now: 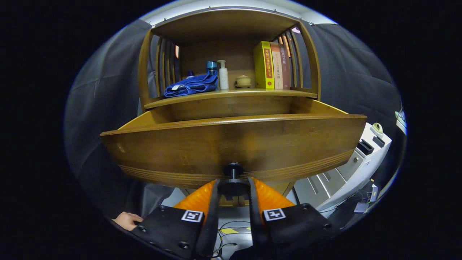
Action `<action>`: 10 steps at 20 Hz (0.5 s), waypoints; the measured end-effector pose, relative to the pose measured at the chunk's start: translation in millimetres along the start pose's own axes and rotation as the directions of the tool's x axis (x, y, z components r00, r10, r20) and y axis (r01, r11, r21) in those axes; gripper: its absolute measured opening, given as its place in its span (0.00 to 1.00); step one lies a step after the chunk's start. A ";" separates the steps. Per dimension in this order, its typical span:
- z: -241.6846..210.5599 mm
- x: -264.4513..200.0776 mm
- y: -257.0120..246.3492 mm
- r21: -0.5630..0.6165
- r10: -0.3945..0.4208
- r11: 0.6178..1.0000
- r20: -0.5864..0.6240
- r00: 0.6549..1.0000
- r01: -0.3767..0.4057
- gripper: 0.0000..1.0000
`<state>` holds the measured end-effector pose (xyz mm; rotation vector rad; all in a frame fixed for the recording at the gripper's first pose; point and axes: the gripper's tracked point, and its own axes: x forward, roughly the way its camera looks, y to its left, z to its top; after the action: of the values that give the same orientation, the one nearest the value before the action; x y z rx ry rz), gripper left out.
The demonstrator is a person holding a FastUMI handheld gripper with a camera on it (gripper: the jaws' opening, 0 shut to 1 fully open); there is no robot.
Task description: Pull open the drawer, take out the items inside it, and place them on the countertop above the cabinet.
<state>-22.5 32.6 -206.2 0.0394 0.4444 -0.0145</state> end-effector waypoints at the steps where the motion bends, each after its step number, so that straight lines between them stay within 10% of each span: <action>1: 3.4 -1.7 -1.7 0.020 -0.004 1.000 0.011 1.000 0.004 0.51; 6: 27.0 -17.7 -10.1 0.025 -0.011 1.000 0.061 0.998 0.009 0.91; 10: 40.0 -26.2 -11.2 0.011 -0.010 1.000 0.074 0.997 0.010 0.95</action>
<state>-29.2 19.9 -159.3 0.0470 0.3702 -0.0282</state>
